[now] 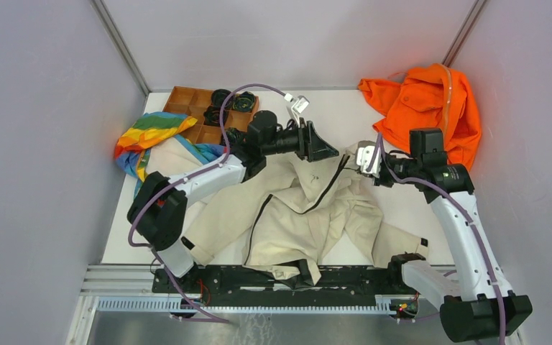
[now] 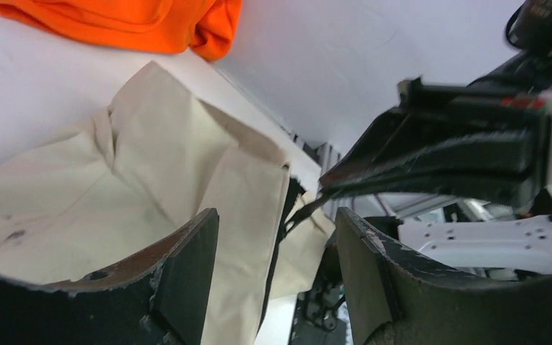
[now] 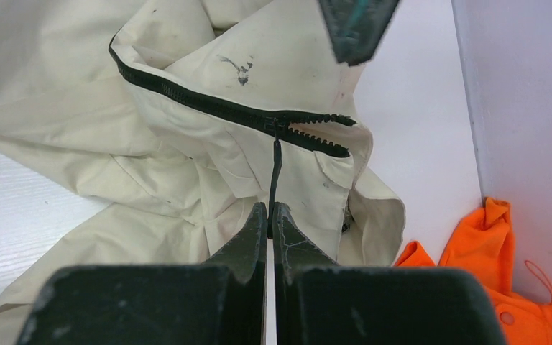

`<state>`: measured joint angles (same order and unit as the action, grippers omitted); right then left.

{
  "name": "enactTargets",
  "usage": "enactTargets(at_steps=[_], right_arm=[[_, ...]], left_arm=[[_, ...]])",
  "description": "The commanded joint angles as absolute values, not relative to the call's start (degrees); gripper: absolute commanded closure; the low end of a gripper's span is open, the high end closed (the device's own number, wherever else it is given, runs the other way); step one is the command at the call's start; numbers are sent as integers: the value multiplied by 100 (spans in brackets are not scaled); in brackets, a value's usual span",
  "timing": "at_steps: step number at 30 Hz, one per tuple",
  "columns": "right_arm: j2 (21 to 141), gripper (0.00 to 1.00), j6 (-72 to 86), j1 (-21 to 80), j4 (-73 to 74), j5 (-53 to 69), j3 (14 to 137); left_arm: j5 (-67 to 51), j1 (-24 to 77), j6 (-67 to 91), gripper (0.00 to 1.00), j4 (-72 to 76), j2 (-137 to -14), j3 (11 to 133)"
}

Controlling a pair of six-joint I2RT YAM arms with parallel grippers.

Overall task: Zip up the jacket
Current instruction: Adjust the zipper on the jacket.

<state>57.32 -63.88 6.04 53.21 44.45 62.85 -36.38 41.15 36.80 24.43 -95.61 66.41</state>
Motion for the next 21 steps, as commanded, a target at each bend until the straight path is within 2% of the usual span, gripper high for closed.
enactTargets(at_steps=[1,11,16,21], right_arm=[[5643,100,-6579,736,4952,4476,6205],[5701,100,-6495,868,4837,4395,6216],[5689,100,-6512,890,4850,4369,6218],[5669,100,-6495,893,4842,4342,6221]], left_arm=[[-4062,4157,4595,33,2740,-9837,7238],[-3586,4500,3426,33,711,-10079,8100],[-3329,4604,3040,39,-223,-10368,8646],[-3105,4688,2747,41,-887,-10547,9021]])
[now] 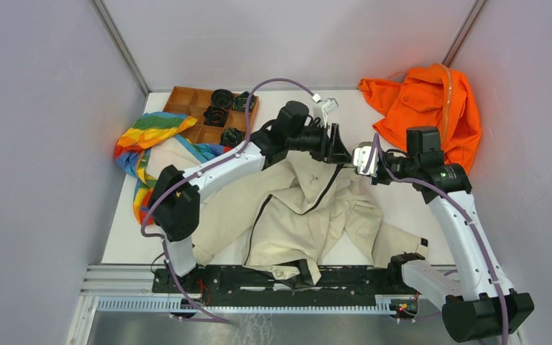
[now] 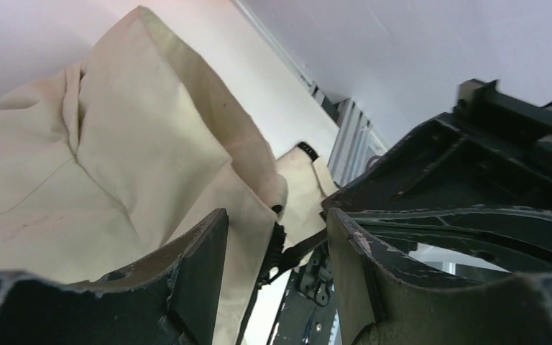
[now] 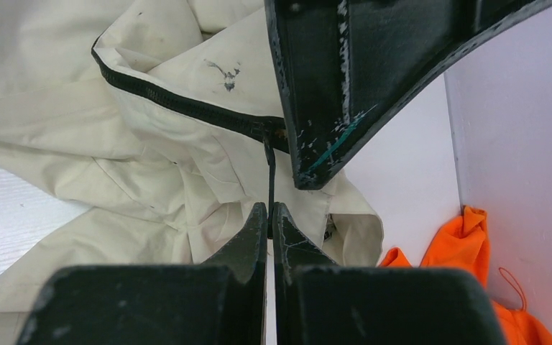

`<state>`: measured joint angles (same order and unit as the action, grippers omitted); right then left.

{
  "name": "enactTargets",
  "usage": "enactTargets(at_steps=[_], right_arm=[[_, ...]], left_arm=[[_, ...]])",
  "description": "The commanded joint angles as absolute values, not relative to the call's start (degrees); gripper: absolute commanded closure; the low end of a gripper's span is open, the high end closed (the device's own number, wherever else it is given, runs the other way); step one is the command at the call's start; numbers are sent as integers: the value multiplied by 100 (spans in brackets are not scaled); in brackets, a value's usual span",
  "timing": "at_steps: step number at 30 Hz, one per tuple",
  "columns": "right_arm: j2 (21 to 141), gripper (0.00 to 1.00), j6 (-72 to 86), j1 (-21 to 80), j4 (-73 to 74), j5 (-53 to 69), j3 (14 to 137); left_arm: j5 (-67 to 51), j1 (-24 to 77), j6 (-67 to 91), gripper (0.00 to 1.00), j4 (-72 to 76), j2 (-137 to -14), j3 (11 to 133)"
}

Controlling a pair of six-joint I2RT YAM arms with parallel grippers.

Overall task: Zip up the jacket
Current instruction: Adjust the zipper on the jacket.

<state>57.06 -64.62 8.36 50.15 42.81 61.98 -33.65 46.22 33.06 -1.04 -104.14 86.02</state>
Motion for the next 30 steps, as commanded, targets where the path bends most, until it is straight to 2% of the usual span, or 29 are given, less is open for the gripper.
enactTargets(at_steps=[1,3,5,11,14,18,21,30], right_arm=[[5674,100,-6495,895,4832,4342,6208],[5673,100,-6476,891,4826,4351,6204],[5671,100,-6463,910,4824,4359,6199],[5682,100,-6498,973,4905,4381,6172],[5651,98,-6570,997,5000,4411,6135],[5574,79,-6540,1007,4879,4436,6010],[5563,71,-6531,1009,4832,4465,5969],[5400,67,-6111,1023,4064,4277,5629]], left_arm=[[-3059,4695,2712,41,-962,-10569,9070],[-2972,4721,2621,43,-1149,-10622,9202],[-2966,4744,2572,51,-1274,-10698,9356],[-3301,4767,2673,96,-1305,-10903,9628],[-3392,4758,2730,98,-1208,-10866,9614],[-3532,4755,2810,98,-971,-10789,9527],[-3621,4756,2830,98,-912,-10771,9498],[-3768,4759,2963,98,-727,-10696,9406]])
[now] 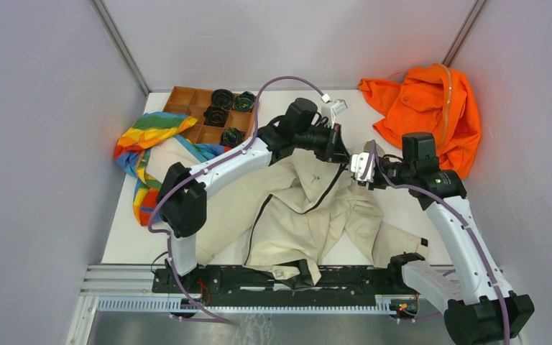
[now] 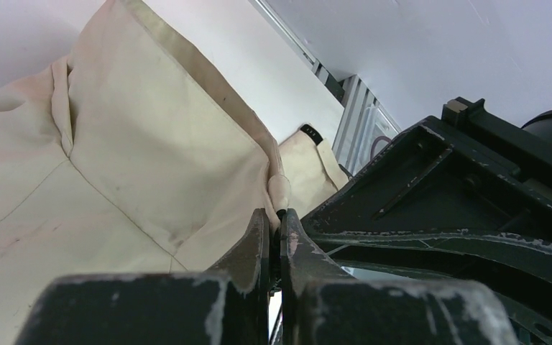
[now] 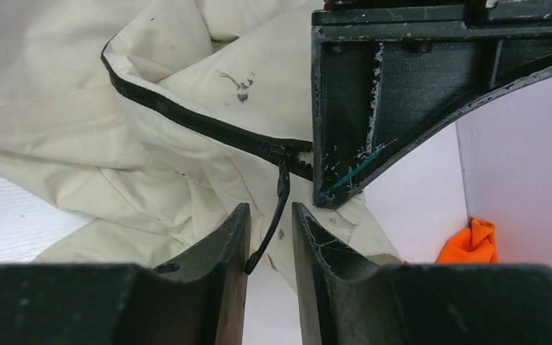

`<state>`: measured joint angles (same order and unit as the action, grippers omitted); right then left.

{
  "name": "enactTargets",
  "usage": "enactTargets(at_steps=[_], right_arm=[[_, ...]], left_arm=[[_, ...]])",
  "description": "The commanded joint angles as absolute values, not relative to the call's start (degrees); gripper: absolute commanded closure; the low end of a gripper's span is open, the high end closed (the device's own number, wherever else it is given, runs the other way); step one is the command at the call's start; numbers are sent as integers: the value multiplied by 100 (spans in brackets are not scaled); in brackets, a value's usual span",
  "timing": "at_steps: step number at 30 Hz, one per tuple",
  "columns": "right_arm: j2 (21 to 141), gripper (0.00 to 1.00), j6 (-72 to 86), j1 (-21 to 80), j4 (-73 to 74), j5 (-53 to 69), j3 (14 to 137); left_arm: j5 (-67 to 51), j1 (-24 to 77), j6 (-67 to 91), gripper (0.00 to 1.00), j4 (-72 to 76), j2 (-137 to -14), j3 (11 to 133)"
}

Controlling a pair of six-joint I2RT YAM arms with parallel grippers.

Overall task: Zip up the jacket
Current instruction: Adjust the zipper on the jacket.

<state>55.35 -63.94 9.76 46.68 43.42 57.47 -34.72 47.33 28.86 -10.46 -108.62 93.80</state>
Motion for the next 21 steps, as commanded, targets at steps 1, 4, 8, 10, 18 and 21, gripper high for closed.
enactTargets(at_steps=[1,4,8,10,18,21], right_arm=[[5398,67,-6085,1036,4008,4220,5609],[5421,67,-6057,1084,3879,4083,5540],[5449,71,-6032,1183,3757,3971,5534],[5491,81,-6151,1261,3832,3923,5585],[5685,100,-7280,2021,5325,3422,6092],[5827,100,-7377,2437,5940,3388,6155]], left_arm=[[-3775,4760,2981,98,-715,-10687,9405],[-3797,4756,3026,98,-670,-10688,9404],[-3825,4755,3074,98,-633,-10704,9404],[-3811,4756,3084,98,-633,-10717,9420],[-3343,4745,3111,98,-965,-10864,9797],[-3143,4737,3129,98,-1001,-10957,10052]])
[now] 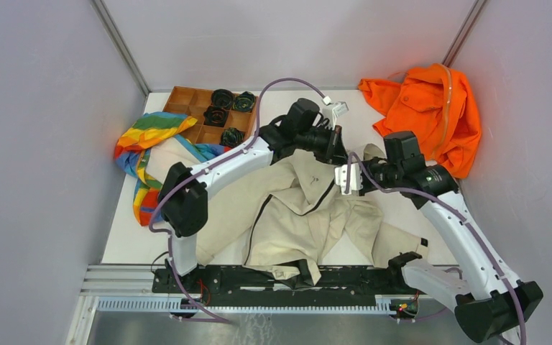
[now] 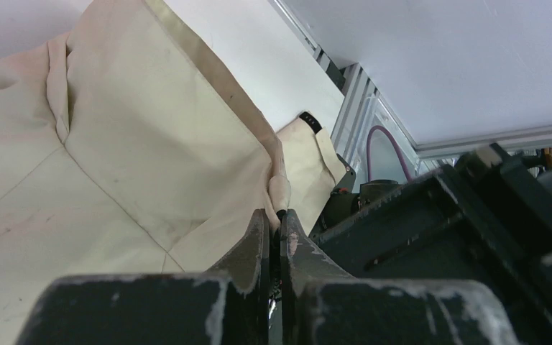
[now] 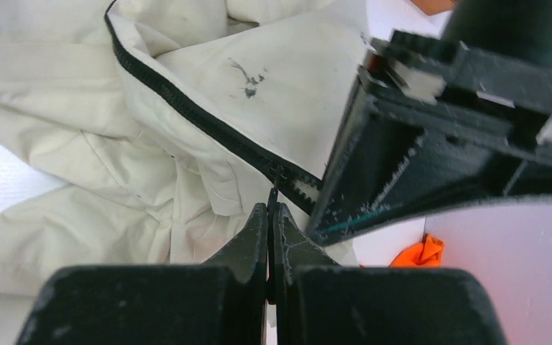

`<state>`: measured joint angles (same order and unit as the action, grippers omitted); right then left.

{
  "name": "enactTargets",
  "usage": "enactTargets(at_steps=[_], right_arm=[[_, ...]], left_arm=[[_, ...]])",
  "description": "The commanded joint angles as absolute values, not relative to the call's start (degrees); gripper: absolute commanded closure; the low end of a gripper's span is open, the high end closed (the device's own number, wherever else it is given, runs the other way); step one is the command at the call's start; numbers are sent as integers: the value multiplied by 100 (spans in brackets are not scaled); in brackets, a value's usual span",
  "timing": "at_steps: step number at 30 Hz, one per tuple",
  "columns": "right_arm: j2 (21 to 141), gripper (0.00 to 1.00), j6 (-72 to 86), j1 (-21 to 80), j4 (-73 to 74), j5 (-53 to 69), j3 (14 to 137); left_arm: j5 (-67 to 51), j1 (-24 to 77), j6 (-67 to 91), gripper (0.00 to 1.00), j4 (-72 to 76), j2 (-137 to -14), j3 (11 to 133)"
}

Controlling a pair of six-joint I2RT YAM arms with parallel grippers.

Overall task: Zip up the jacket
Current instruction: Adjust the zipper on the jacket.

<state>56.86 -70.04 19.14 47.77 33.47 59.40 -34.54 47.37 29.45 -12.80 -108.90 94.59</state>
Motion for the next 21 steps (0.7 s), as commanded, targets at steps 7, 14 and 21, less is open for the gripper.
enactTargets(at_steps=[7,14,21], right_arm=[[5704,100,-6597,3395,5746,3639,5638],[5705,100,-6251,3686,5528,3807,5310],[5668,100,-5392,3950,4825,3259,4981]], left_arm=[[-2679,4737,3181,98,-955,-11139,10432],[-2370,4735,3245,98,-589,-11050,10355],[-1744,4685,3576,98,-409,-11204,10632]])
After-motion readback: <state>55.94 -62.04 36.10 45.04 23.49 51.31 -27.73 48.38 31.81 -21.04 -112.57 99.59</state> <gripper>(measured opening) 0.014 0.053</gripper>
